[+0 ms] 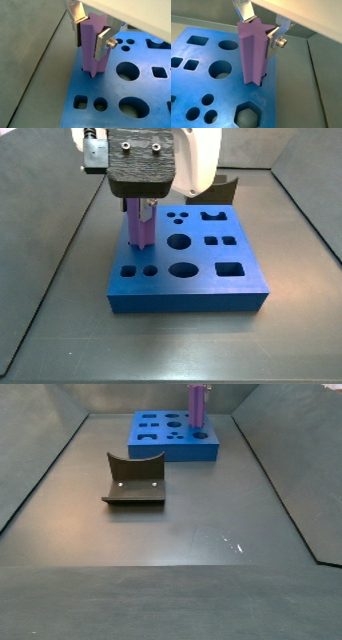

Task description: Insert the star object.

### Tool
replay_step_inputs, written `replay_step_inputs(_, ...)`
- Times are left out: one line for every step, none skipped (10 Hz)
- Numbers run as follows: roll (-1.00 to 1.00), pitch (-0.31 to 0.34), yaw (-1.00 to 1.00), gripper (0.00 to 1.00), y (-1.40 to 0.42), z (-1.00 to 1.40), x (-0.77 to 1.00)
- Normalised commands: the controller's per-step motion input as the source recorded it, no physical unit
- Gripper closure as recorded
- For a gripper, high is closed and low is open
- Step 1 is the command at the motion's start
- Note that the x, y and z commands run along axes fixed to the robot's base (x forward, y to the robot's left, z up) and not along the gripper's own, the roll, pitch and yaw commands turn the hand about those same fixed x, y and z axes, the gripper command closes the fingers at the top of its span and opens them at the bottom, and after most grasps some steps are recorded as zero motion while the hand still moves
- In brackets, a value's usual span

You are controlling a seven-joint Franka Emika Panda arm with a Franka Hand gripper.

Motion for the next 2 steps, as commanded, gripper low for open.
replay_step_inputs(-0.14, 0.049, -0.03, 1.0, 0.0, -0.29, 0.07)
replay_step_inputs(-0.04, 0.0, -0.02, 1.0, 0.0, -0.03, 0.04)
